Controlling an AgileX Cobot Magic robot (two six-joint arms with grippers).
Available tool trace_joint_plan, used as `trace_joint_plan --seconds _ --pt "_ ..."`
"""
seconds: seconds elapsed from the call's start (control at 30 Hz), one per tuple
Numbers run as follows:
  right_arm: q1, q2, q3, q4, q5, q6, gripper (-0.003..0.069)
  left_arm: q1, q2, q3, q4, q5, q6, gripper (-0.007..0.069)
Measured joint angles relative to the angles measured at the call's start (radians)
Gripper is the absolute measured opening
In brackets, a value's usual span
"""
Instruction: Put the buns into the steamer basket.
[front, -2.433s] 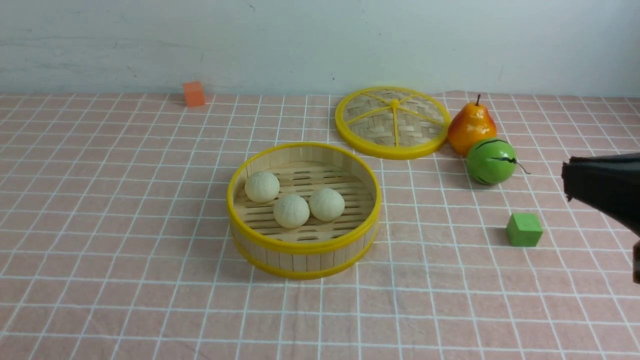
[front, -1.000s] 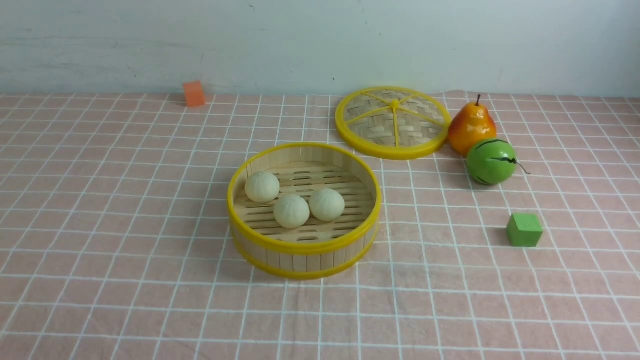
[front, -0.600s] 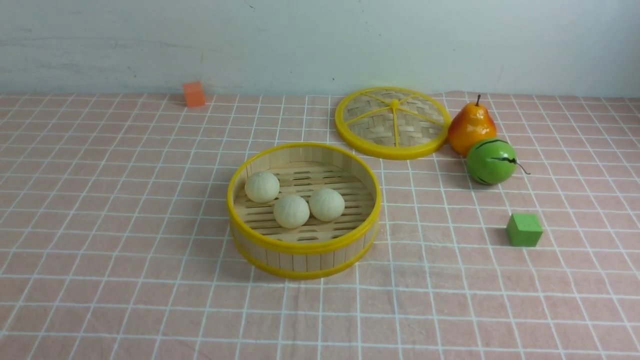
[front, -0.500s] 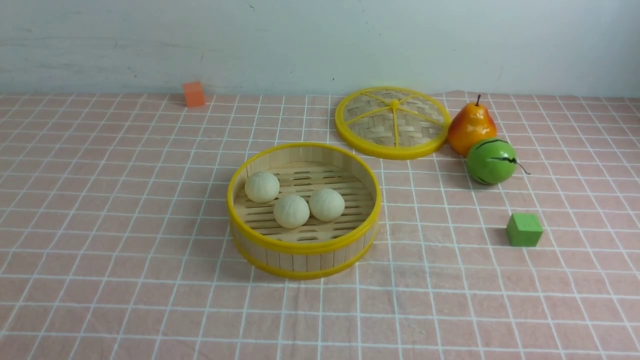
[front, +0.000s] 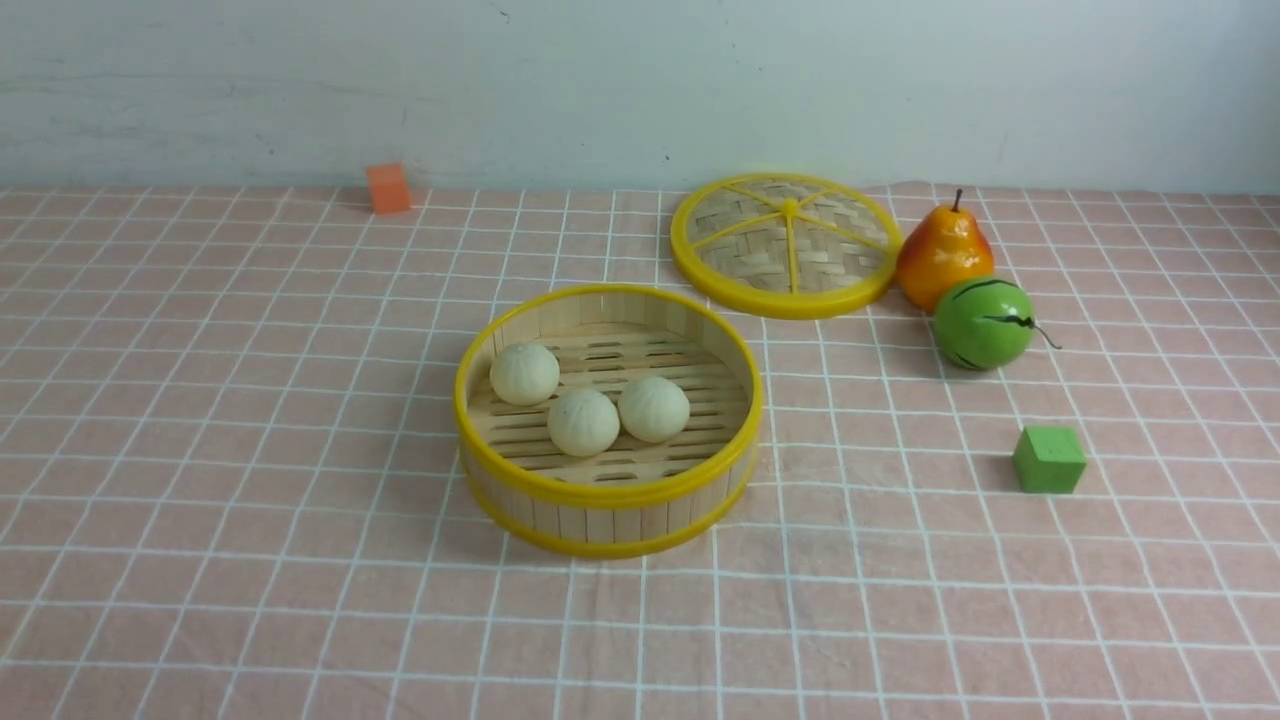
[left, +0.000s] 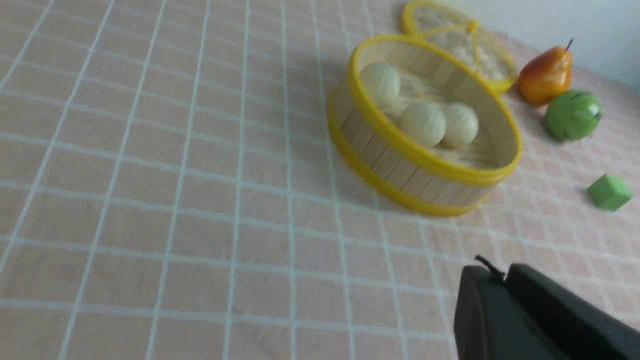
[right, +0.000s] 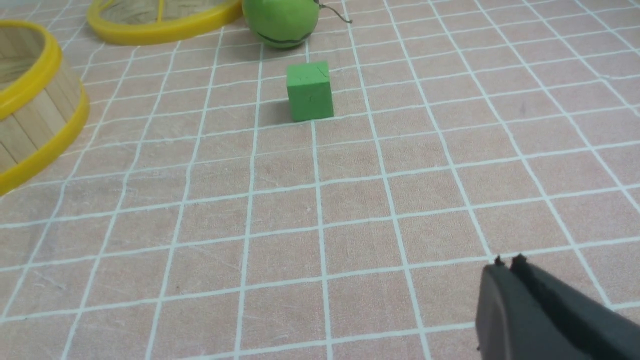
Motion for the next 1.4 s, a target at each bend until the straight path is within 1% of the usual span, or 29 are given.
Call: trace_joint_plan --seconds 0.03,0.1,0.13,0.2,0.23,0.27,0.3,0.33,0.4,0.53,0.6,0.67,0.7,0.83,0.87,1.0,1.07,1.27,1.4 --pt "0.000 0.000 0.000 0.000 0.000 0.000 -0.0002 0.014 0.000 0.016 -0.009 -0.067 0.005 0.0022" --pt "0.000 0.000 0.000 0.000 0.000 0.000 0.0000 0.068 0.000 0.069 -0.061 -0.281 0.060 -0.0013" --pt "0.000 0.000 0.000 0.000 0.000 0.000 0.0000 0.081 0.000 0.081 -0.067 -0.300 0.075 -0.0013" --pt "0.000 0.000 0.000 0.000 0.001 0.000 0.0001 0.186 0.000 0.173 -0.145 -0.534 0.188 -0.0013" --pt "0.000 0.000 0.000 0.000 0.001 0.000 0.0002 0.202 0.000 0.196 -0.152 -0.558 0.205 -0.0013" --pt "0.000 0.000 0.000 0.000 0.001 0.000 0.0003 0.242 0.000 0.231 -0.164 -0.611 0.251 -0.0013" --pt "0.000 0.000 0.000 0.000 0.001 0.000 0.0003 0.295 -0.002 0.278 -0.167 -0.637 0.290 -0.0013" --pt "0.000 0.000 0.000 0.000 0.001 0.000 0.0005 0.327 -0.009 0.307 -0.165 -0.647 0.311 -0.0013" --pt "0.000 0.000 0.000 0.000 0.001 0.000 0.0008 0.366 -0.036 0.348 -0.162 -0.638 0.331 -0.0013" --pt "0.000 0.000 0.000 0.000 0.001 0.000 0.0010 0.430 -0.099 0.406 -0.157 -0.563 0.330 -0.0013" --pt "0.000 0.000 0.000 0.000 0.001 0.000 0.0010 0.467 -0.108 0.420 -0.157 -0.484 0.317 -0.0013" --pt "0.000 0.000 0.000 0.000 0.001 0.000 0.0010 0.478 -0.108 0.422 -0.153 -0.440 0.314 -0.0013" --pt "0.000 0.000 0.000 0.001 0.001 0.000 0.0010 0.483 -0.108 0.423 -0.144 -0.377 0.313 -0.0013" --pt "0.000 0.000 0.000 0.001 0.001 0.000 0.0014 0.483 -0.108 0.424 -0.126 -0.279 0.320 -0.0013" --pt "0.000 0.000 0.000 0.001 0.001 0.000 0.0014 0.483 -0.108 0.424 -0.124 -0.276 0.322 -0.0013" --pt "0.000 0.000 0.000 0.000 0.001 0.000 0.0019 0.483 -0.108 0.425 -0.119 -0.256 0.394 -0.0013" --pt "0.000 0.000 0.000 0.001 0.001 0.000 0.0022 0.483 -0.108 0.425 -0.119 -0.254 0.406 -0.0013" --pt "0.000 0.000 0.000 0.001 0.001 0.000 0.0031 0.483 -0.108 0.425 -0.119 -0.251 0.409 -0.0013" --pt "0.000 0.000 0.000 0.001 0.001 0.000 0.0036 0.483 -0.108 0.425 -0.120 -0.250 0.380 -0.0013"
